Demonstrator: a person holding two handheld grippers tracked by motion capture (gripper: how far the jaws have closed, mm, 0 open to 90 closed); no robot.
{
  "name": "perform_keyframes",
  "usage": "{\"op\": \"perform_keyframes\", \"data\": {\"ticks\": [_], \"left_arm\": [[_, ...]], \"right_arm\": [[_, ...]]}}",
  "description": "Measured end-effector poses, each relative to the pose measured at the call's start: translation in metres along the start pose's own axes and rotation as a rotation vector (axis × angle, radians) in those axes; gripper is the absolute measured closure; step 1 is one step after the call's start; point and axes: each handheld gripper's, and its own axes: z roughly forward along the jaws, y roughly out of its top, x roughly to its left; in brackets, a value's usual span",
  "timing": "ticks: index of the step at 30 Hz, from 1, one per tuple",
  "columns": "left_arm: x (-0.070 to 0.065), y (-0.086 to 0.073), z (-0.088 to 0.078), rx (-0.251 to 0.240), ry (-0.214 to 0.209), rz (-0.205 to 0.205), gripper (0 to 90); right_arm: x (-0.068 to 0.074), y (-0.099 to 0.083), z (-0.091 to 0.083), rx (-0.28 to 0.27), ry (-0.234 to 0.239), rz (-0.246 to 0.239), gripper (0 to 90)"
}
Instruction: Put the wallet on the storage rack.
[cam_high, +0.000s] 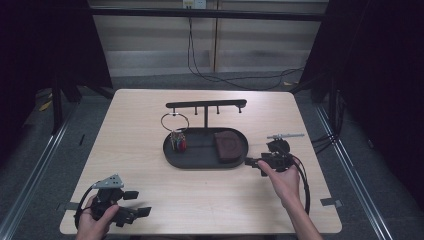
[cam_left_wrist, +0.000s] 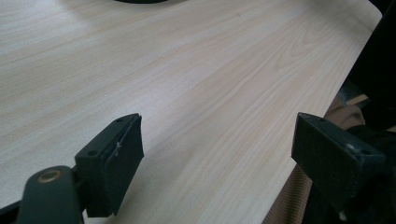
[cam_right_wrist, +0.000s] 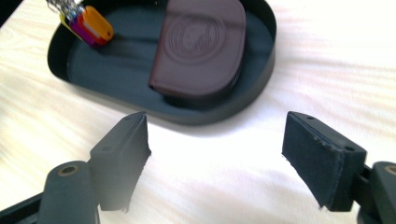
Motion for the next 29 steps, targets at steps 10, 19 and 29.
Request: {"op": "perform_keyframes", "data": {"ticks": [10, 19, 29], "left_arm": [[0.004, -0.001, -0.003, -0.022, 0.003, -0.055, 16.6], [0.003, -0.002, -0.002, -0.019, 0.010, -0.054, 16.6], [0.004, -0.002, -0.006, -0.020, -0.005, -0.052, 16.6]], "right_arm": [[-0.009, -0.032, -0.027, -0.057, -0.008, 0.009, 21.1], [-0.018, -0.066, -0.044, -0.082, -0.037, 0.012, 20.1], [-0.030, -0.095, -0.035, -0.047, -0.100, 0.046, 18.9]]}}
